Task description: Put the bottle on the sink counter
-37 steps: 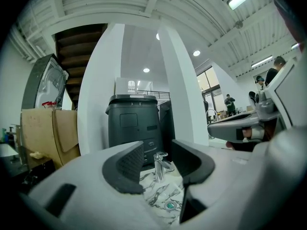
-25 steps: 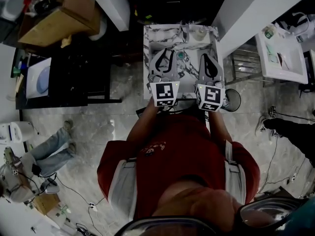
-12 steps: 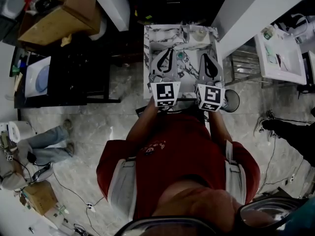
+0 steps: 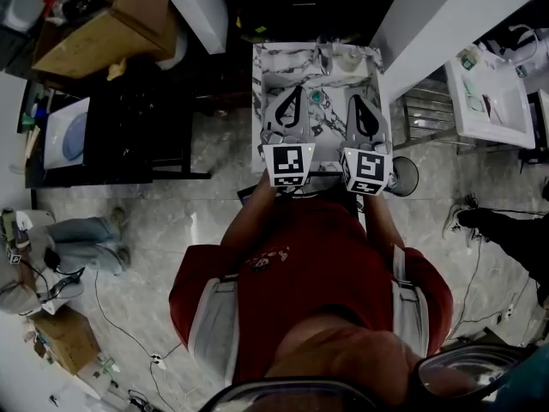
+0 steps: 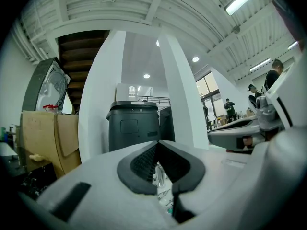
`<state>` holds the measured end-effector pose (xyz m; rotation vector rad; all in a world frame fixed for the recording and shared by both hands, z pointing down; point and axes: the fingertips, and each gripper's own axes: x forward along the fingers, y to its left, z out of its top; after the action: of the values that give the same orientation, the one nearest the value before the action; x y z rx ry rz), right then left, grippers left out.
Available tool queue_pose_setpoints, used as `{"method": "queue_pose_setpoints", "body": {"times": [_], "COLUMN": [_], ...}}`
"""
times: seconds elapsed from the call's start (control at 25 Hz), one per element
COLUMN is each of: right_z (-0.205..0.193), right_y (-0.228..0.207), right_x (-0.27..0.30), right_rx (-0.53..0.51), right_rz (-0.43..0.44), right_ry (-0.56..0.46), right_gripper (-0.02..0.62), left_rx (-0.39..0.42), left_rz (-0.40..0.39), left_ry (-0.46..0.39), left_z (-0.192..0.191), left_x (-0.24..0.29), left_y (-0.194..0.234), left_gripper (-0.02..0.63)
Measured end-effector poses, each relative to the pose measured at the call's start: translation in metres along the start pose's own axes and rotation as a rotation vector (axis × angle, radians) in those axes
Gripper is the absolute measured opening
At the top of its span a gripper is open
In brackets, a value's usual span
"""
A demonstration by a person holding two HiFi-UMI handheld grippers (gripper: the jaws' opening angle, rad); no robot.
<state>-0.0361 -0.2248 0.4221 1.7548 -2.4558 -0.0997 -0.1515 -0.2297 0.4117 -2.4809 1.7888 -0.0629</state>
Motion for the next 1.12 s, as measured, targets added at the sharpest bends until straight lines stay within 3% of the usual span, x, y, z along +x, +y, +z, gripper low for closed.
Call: {"method": "queue_pose_setpoints", "body": {"times": [1.12], "right_z": [-0.0055], "right_y": [0.0017], "right_x": [0.0001], "right_rx": [-0.018], "right_rz": [0.007], "right_ry": [0.021], "right_gripper": [0.003], "left_rx": [-0.013], "left_rz": [0.003], "left_ry": [0.007], "left_z": [-0.0025], "left_x": [0.0011], "left_y": [0.0024], "left_gripper": [0.002]}}
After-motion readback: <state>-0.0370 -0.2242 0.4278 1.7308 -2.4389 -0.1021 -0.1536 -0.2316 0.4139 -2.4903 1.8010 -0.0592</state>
